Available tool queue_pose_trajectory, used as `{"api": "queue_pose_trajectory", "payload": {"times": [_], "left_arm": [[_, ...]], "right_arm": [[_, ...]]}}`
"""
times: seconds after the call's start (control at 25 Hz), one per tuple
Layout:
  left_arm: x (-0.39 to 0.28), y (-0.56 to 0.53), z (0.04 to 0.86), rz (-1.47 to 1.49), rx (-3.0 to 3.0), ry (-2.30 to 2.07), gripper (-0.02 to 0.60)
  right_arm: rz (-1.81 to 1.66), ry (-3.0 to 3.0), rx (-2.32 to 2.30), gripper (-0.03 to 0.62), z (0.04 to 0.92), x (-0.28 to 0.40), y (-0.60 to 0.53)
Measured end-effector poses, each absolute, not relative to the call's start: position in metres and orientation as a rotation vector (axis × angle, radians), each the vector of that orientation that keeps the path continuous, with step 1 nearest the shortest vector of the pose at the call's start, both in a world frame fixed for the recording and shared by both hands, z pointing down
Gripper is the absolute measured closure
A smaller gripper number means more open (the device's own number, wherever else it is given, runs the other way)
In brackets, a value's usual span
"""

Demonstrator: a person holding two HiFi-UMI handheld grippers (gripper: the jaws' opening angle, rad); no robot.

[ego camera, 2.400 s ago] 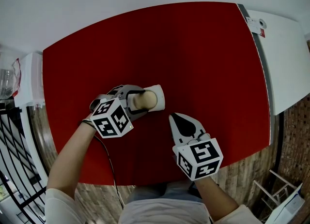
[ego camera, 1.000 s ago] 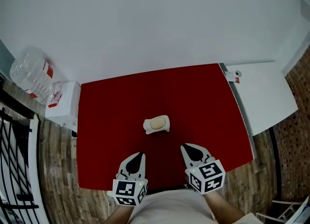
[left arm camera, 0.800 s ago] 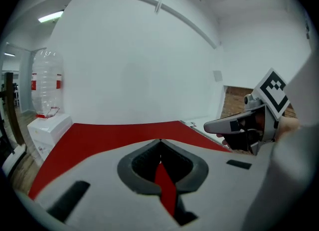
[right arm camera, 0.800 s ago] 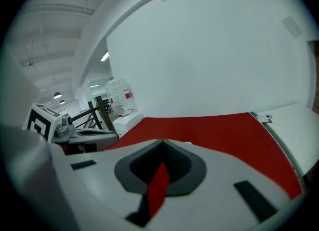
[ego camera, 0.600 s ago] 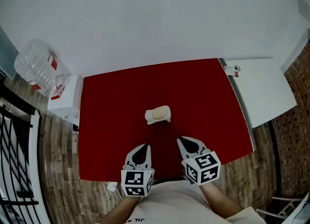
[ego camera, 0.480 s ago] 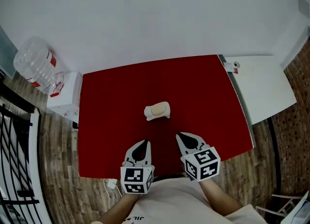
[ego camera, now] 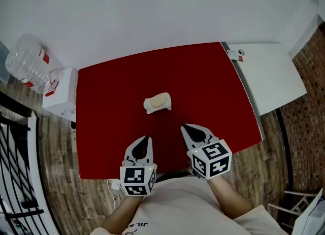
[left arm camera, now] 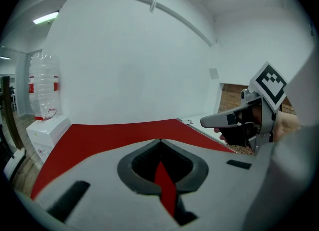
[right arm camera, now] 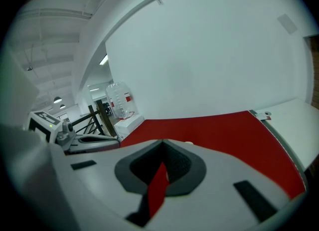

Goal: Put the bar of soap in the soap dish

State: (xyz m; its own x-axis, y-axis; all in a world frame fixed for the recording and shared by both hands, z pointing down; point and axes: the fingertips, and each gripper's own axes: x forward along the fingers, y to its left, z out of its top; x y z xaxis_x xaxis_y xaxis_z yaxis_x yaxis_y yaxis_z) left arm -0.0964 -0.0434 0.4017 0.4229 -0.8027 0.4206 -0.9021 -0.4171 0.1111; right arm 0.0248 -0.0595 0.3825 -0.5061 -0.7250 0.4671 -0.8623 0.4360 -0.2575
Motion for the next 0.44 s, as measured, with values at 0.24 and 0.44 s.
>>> {"api": "queue_pose_trajectory", "payload": {"times": [0.24, 0.44], "left_arm": [[-0.0976, -0.0370, 0.4064, 0.440, 2.355, -1.455, 0.574], [-0.0971, -0.0331, 0.4075, 0.441, 2.355, -1.453, 0.574]], "right_arm": [[0.690, -2.399, 1.389, 0.591, 0.3861, 0.0255, -0.0522], [0.682, -2.397, 1.407, 0.591, 0.3856, 0.0285, -0.0502]]}}
